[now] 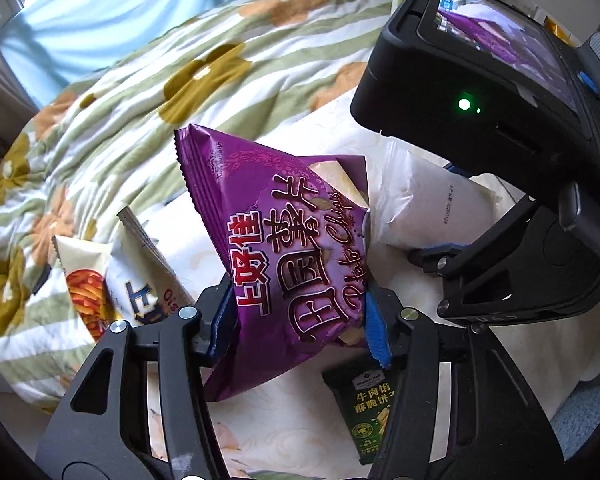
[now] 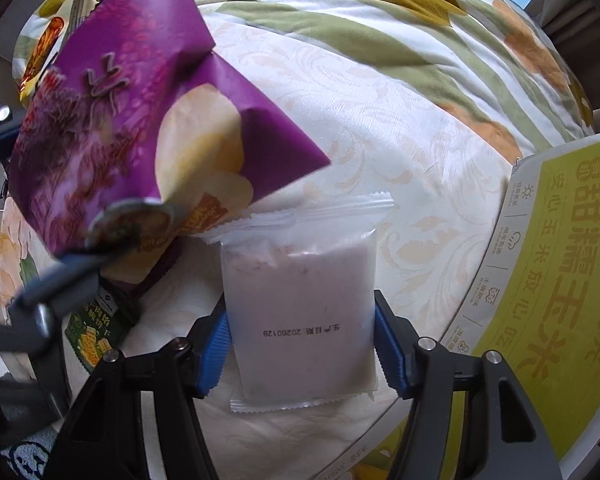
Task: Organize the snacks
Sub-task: 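Carry the purple bag and white packet over the box and release the purple bag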
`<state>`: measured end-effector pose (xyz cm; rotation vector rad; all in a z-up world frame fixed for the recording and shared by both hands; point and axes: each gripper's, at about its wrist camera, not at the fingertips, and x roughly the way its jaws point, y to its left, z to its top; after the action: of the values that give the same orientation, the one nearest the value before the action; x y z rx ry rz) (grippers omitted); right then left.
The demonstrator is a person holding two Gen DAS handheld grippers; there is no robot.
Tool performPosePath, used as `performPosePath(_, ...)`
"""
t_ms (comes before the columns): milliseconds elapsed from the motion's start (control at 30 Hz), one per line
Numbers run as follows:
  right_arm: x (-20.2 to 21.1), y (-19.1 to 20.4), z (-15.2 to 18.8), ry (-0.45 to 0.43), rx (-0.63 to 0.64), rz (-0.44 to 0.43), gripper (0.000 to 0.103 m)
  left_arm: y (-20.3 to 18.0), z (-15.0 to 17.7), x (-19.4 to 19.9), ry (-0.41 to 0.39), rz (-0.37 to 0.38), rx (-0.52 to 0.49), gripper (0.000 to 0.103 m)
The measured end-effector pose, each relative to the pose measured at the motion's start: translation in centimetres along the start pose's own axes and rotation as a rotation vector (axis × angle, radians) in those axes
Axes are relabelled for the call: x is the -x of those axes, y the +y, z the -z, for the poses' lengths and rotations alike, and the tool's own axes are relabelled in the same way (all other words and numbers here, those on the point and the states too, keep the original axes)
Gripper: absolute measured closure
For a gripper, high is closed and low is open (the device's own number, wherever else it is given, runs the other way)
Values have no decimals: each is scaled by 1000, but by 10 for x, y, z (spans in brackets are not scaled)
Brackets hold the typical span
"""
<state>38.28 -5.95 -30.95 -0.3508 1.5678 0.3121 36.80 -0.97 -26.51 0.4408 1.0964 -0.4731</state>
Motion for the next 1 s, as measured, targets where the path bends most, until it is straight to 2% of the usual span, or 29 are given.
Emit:
performPosePath(167, 3, 0, 8, -15, -41, -27, 44, 7, 4, 8, -14, 40, 46, 56)
performPosePath(267, 7, -2, 16, -28, -86, -55, 45, 11, 9, 15, -25, 35, 64, 57)
performPosePath(467, 34, 2, 27, -94, -121, -49, 45, 20, 9, 38, -68, 44, 84, 57)
performPosePath(800, 129, 4, 56, -278, -231, -42, 45, 33, 1, 117, -208, 56, 106, 57)
performPosePath(1000, 192, -20, 85, -384, -368, -15, 45, 28, -26, 163, -317, 93, 75, 57)
